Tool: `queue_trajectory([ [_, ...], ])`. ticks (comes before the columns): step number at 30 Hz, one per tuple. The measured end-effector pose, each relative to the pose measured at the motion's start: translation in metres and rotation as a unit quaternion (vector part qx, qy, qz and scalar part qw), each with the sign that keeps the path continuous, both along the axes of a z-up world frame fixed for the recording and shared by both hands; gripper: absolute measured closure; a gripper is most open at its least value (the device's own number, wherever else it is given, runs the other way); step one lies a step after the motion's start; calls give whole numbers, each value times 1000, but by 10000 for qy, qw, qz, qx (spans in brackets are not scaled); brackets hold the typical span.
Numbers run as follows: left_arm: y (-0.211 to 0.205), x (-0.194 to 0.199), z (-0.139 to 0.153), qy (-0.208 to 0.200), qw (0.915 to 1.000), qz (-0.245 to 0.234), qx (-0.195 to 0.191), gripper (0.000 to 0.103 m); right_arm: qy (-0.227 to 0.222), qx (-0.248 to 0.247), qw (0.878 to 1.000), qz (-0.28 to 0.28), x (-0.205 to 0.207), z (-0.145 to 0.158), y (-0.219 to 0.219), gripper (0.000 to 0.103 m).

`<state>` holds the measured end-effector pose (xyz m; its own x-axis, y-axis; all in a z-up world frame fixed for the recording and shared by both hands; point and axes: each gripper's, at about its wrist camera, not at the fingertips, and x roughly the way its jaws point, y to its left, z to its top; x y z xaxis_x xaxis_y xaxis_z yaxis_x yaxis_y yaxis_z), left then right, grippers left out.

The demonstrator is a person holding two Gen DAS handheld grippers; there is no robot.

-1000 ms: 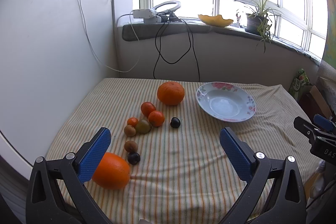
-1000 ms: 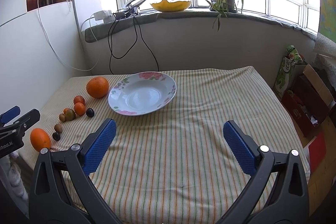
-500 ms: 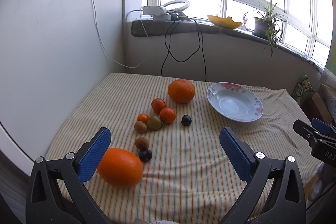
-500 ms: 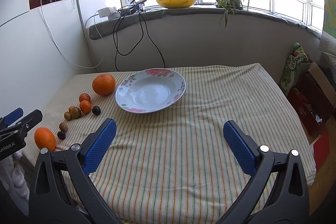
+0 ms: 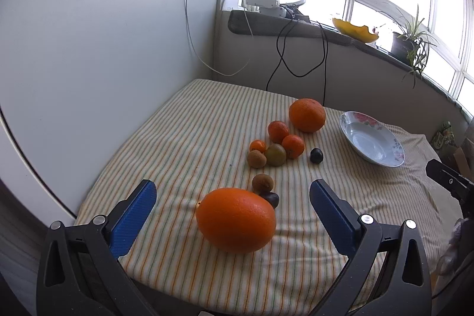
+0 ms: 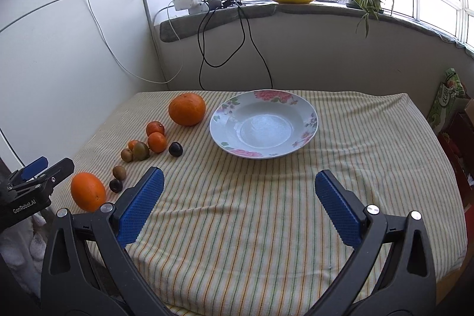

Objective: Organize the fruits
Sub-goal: 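Move the right tool toward the large orange and open its fingers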

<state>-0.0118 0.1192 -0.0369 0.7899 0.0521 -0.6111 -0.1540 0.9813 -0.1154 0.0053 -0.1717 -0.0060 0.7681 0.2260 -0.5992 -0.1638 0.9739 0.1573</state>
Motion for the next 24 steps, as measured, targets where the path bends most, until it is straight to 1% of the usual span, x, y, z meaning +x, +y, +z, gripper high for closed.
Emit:
queue_trajectory([
  [3, 11, -3, -8, 98, 9999, 75, -93, 1, -6, 189, 9996, 216, 4, -3, 10, 0],
  [6, 21, -5, -15, 179, 9995, 72, -268, 1, 113, 154, 9986, 501, 10, -6, 25, 0],
  [8, 25, -7, -19, 218, 9990, 39, -383, 1, 275, 164, 9971, 695, 14, -10, 36, 0],
  [10, 27, -10, -23, 251, 9988, -13, -431, 1, 531, 248, 9940, 922, 21, -15, 45, 0],
  [12, 30, -11, -27, 315, 9980, -82, -547, 3, 769, 378, 9896, 1151, 26, -19, 53, 0],
  [14, 34, -11, -31, 369, 9970, -132, -670, 8, 945, 523, 9850, 1349, 29, -22, 62, 0],
  [18, 33, -11, -35, 415, 9966, -311, -639, 9, 1210, 751, 9745, 1736, 32, -32, 82, 0],
  [22, 33, -9, -39, 427, 9953, -456, -735, 9, 1579, 1064, 9606, 2025, 37, -43, 101, 0],
  [24, 33, -7, -40, 440, 9945, -529, -789, 9, 1696, 1150, 9554, 2126, 40, -45, 109, 0],
])
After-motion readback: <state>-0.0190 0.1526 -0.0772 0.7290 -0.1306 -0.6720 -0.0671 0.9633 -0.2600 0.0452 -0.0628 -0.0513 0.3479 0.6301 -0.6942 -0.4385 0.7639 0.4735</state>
